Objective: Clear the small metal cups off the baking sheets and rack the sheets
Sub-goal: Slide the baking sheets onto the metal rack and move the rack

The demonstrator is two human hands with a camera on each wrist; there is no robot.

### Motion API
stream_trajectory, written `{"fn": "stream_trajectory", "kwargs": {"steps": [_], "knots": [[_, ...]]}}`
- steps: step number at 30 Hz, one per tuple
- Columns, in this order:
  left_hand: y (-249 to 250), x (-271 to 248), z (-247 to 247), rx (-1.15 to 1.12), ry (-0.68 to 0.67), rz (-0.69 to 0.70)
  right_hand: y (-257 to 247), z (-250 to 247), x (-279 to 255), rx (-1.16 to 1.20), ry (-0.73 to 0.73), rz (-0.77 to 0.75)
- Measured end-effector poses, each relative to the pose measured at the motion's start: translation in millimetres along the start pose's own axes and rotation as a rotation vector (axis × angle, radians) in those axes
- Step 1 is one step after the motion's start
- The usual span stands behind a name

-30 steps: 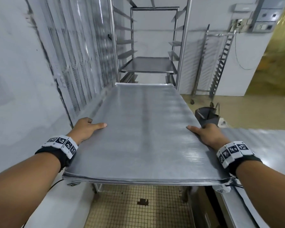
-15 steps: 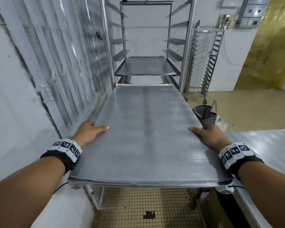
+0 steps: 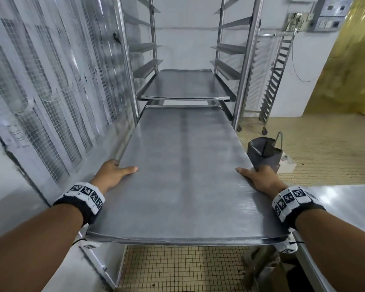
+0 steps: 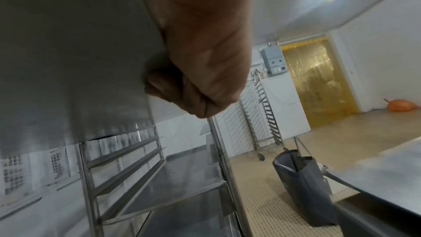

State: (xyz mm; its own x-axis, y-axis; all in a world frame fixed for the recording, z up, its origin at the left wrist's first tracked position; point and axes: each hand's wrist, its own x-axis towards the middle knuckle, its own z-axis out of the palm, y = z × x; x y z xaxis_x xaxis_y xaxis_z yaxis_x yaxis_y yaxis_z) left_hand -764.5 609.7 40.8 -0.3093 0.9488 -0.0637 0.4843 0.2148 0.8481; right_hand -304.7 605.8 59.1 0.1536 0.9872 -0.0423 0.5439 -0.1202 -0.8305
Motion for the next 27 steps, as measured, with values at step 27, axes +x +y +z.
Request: {"fn": "stream_trajectory", "kwargs": {"steps": [27], "knots": [[31.2, 169.3, 67.6, -0.093, 0.007, 0.056, 29.9, 32.5, 214.8, 0.077, 0.006, -0.061]]}}
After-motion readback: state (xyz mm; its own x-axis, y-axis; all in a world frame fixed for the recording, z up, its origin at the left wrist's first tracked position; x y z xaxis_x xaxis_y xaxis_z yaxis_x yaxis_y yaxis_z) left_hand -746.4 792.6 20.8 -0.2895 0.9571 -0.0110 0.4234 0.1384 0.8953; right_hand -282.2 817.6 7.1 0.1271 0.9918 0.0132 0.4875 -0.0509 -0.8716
